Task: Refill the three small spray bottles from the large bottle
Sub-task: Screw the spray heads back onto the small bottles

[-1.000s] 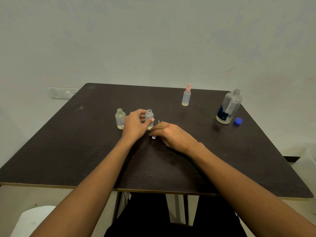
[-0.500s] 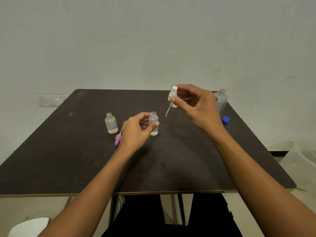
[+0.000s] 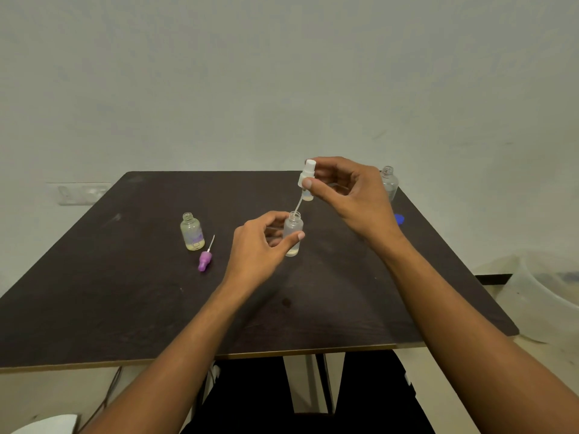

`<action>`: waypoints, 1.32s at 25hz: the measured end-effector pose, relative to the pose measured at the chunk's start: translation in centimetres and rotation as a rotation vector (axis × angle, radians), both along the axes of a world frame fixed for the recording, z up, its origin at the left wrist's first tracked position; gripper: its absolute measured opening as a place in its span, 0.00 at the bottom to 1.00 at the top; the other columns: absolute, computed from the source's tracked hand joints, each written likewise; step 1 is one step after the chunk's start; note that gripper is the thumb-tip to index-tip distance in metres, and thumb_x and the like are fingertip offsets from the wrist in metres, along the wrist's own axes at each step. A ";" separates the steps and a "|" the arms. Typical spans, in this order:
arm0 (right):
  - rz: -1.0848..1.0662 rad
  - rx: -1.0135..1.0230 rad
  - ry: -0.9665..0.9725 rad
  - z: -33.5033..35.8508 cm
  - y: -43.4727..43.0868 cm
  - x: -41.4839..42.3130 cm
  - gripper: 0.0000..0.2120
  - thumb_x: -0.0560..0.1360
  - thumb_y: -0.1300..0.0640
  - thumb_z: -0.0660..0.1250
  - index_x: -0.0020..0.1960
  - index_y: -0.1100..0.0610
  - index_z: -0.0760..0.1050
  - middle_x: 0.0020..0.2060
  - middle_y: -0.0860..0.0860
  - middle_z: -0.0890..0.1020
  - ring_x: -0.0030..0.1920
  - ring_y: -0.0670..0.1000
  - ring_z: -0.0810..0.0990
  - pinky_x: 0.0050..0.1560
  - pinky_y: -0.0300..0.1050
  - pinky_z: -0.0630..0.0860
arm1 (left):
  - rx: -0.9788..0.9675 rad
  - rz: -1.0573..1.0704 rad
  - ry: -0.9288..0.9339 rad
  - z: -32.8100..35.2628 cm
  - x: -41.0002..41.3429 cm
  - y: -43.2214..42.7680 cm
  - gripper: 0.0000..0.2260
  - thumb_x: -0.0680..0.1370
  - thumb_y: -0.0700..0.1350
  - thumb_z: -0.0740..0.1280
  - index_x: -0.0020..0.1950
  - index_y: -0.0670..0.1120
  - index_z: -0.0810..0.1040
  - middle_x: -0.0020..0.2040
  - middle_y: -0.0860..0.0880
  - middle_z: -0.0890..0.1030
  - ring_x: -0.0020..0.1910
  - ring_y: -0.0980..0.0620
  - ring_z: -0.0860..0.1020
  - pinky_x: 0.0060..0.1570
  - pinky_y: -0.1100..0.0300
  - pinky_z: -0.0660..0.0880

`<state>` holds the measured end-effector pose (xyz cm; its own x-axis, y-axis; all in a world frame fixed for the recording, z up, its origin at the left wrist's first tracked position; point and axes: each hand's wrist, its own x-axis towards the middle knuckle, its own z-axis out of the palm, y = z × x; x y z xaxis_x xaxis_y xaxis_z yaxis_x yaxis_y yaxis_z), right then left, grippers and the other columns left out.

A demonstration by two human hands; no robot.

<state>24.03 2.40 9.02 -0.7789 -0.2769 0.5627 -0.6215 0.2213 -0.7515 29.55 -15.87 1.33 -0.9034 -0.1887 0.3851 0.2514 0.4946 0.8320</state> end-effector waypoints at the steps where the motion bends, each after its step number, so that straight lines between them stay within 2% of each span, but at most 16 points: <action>1: 0.010 0.029 -0.012 -0.4 0.0 -0.1 0.16 0.76 0.53 0.78 0.63 0.53 0.84 0.53 0.47 0.88 0.55 0.44 0.86 0.60 0.48 0.84 | 0.006 -0.005 0.002 0.0 0.1 0.1 0.17 0.75 0.50 0.79 0.63 0.50 0.84 0.50 0.60 0.85 0.49 0.70 0.82 0.46 0.77 0.76; 10: 0.057 0.165 -0.040 -2.6 0.2 -0.3 0.18 0.77 0.53 0.77 0.66 0.52 0.83 0.55 0.45 0.87 0.57 0.40 0.85 0.57 0.35 0.81 | -0.046 0.001 0.022 0.5 0.2 0.3 0.20 0.76 0.54 0.77 0.67 0.52 0.82 0.57 0.56 0.85 0.53 0.63 0.82 0.47 0.78 0.76; 13: 0.050 0.213 -0.022 -2.6 0.1 -0.5 0.19 0.76 0.52 0.77 0.65 0.51 0.83 0.55 0.45 0.87 0.56 0.39 0.85 0.58 0.35 0.81 | -0.050 0.004 0.030 0.6 0.2 0.5 0.20 0.76 0.55 0.76 0.67 0.53 0.82 0.56 0.57 0.85 0.53 0.63 0.82 0.47 0.78 0.76; 16: 0.039 0.171 -0.026 -2.8 0.0 -0.2 0.18 0.75 0.52 0.78 0.64 0.52 0.83 0.53 0.44 0.87 0.54 0.39 0.85 0.56 0.35 0.81 | -0.020 -0.003 0.053 0.9 0.4 0.7 0.19 0.77 0.54 0.76 0.66 0.53 0.82 0.54 0.57 0.85 0.53 0.63 0.82 0.48 0.76 0.76; 20: -0.009 0.102 0.037 -3.2 -0.3 0.1 0.18 0.74 0.51 0.80 0.61 0.51 0.83 0.47 0.43 0.86 0.50 0.42 0.85 0.52 0.37 0.83 | -0.013 -0.003 0.060 1.1 0.5 0.9 0.17 0.76 0.53 0.77 0.64 0.55 0.83 0.52 0.60 0.85 0.52 0.66 0.82 0.48 0.75 0.77; 23: -0.014 0.164 0.031 -3.3 -0.8 0.0 0.21 0.73 0.46 0.80 0.63 0.52 0.83 0.47 0.45 0.85 0.49 0.45 0.84 0.53 0.39 0.82 | -0.001 -0.015 0.064 1.2 0.6 1.1 0.16 0.77 0.52 0.77 0.64 0.54 0.84 0.53 0.59 0.85 0.53 0.67 0.82 0.50 0.73 0.78; 28: 0.185 0.325 -0.069 -1.6 0.6 -1.3 0.16 0.77 0.49 0.77 0.62 0.52 0.85 0.51 0.47 0.85 0.52 0.47 0.83 0.55 0.40 0.81 | -0.012 -0.020 0.057 1.1 0.5 0.9 0.19 0.76 0.53 0.77 0.66 0.54 0.83 0.55 0.58 0.86 0.54 0.61 0.83 0.52 0.67 0.80; 30: 0.171 0.335 -0.064 -1.4 0.8 -1.5 0.14 0.74 0.47 0.79 0.56 0.53 0.86 0.46 0.47 0.86 0.46 0.44 0.83 0.49 0.40 0.79 | 0.002 -0.027 0.064 1.1 0.5 1.0 0.18 0.76 0.53 0.77 0.65 0.54 0.83 0.55 0.58 0.86 0.54 0.60 0.83 0.52 0.67 0.81; 33: 0.032 0.327 -0.035 -1.7 0.0 -1.2 0.21 0.68 0.38 0.80 0.48 0.53 0.82 0.36 0.44 0.82 0.35 0.39 0.77 0.39 0.34 0.75 | 0.014 -0.042 0.078 1.2 0.7 1.3 0.16 0.76 0.49 0.78 0.64 0.53 0.84 0.54 0.58 0.86 0.53 0.60 0.84 0.50 0.70 0.80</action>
